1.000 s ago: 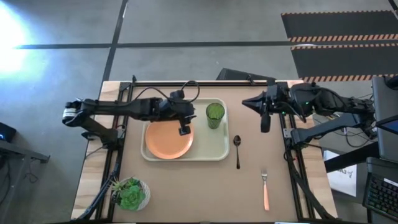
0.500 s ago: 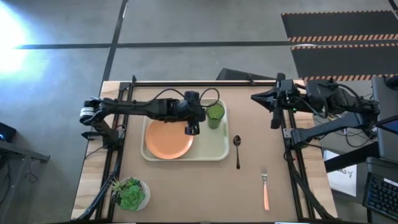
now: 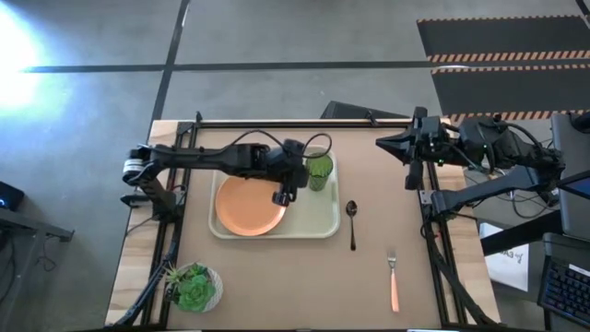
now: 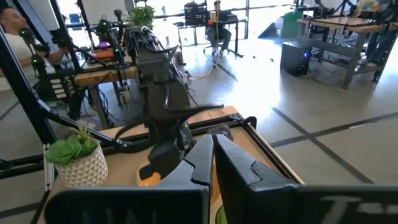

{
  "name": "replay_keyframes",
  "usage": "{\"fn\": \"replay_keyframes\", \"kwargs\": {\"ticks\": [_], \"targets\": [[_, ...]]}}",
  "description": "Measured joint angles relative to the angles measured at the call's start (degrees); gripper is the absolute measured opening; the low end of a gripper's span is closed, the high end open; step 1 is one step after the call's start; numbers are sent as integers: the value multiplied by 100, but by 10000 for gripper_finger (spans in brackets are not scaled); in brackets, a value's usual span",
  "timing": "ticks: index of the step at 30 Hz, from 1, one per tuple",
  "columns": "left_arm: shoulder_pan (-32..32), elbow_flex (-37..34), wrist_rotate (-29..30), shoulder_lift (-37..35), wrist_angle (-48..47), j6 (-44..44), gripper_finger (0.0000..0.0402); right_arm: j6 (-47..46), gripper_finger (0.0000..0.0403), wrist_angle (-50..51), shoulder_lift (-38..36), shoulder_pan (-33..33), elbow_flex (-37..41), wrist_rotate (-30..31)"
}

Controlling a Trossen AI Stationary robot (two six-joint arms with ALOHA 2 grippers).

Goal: Pick and place plate/cup/fork/spoon on tray
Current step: Move the green glass to the top left of the white serving gray

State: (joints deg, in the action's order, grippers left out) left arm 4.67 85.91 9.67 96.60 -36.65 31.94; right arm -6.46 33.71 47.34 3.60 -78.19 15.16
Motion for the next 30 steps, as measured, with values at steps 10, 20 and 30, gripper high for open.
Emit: {"fn": "replay_keyframes", "kwargs": {"ticks": [10,20,30], "targets": [[2,298,219,422,-46,494,155,-53,9,2,8,0,9,2],[106,775,106,624,-232,636,155,-200,9,9,3,0,35,0],[142,771,17,918,-306,640,155,-208,9,9,1,0,46,0]]}}
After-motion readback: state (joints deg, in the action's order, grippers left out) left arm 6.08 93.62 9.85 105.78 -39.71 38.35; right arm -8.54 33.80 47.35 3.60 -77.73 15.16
